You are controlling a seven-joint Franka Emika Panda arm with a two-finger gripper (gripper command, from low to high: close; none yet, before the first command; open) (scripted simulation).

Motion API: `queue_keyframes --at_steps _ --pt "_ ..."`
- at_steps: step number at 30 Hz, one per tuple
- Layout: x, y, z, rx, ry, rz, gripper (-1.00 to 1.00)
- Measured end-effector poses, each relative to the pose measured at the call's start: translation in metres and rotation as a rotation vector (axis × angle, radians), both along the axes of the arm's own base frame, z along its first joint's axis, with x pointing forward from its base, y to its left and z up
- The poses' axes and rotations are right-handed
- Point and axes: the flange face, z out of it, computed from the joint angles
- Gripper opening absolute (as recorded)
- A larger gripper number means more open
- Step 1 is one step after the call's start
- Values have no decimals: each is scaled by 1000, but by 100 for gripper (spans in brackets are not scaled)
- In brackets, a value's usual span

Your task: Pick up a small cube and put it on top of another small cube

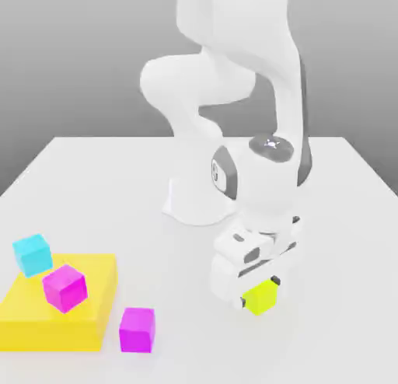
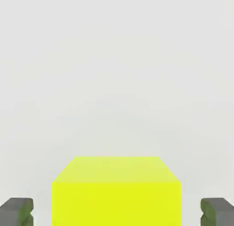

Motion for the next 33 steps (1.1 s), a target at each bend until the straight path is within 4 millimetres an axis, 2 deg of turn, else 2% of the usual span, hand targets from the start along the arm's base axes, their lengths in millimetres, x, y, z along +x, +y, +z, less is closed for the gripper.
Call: queue_keyframes --at_steps 4,11,13,14,15,16,19,21,24,26,29,30,33 --pt "0 0 0 0 0 0 -100" --pt "0 1 54 -1 0 2 -100" --pt "14 -10 69 -2 -1 -48 -100" --pt "27 -29 78 -2 -2 -115 -100" --pt "42 -65 86 -3 -3 -226 -100" --pt "53 -92 95 -3 -4 -311 -100" --pt "75 -167 124 -3 -5 -524 -100" --pt "80 -219 144 -2 -4 -662 -100" --pt "72 -296 174 2 -1 -863 -100" --pt "68 -318 164 6 0 -918 -100" --pt "66 -324 129 4 1 -933 -100" --pt "65 -324 122 2 1 -933 100" --pt "66 -323 122 2 1 -931 100"
